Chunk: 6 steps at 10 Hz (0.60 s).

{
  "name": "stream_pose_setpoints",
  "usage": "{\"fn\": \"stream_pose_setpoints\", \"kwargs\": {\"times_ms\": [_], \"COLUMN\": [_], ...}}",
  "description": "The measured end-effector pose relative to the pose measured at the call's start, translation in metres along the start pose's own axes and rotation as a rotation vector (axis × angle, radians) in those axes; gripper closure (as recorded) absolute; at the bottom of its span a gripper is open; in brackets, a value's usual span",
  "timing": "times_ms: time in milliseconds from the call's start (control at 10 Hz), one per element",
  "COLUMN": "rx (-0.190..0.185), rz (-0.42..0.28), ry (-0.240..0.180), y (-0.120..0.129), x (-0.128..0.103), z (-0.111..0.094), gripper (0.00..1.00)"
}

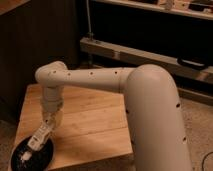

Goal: Place the bottle in the ceramic bowl

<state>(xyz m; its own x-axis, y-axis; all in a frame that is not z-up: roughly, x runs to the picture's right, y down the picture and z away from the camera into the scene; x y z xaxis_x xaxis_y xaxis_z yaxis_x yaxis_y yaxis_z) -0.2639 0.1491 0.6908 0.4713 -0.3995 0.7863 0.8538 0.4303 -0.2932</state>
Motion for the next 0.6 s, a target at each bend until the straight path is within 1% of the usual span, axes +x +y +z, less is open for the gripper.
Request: {"fn": "stream_pose_setpoints", "kwargs": {"times_ms": [200, 400, 600], "rx": [0.0, 0.005, 0.009], "rz": [0.026, 0.035, 0.029], "ry": [0.001, -0.02, -0.042], "y": [0.0056, 0.0083, 0.0087], "x": [0.0052, 0.0051, 0.0038], "z": [0.001, 0.0038, 0.0033], "gripper": [1.0, 1.0, 1.0]}}
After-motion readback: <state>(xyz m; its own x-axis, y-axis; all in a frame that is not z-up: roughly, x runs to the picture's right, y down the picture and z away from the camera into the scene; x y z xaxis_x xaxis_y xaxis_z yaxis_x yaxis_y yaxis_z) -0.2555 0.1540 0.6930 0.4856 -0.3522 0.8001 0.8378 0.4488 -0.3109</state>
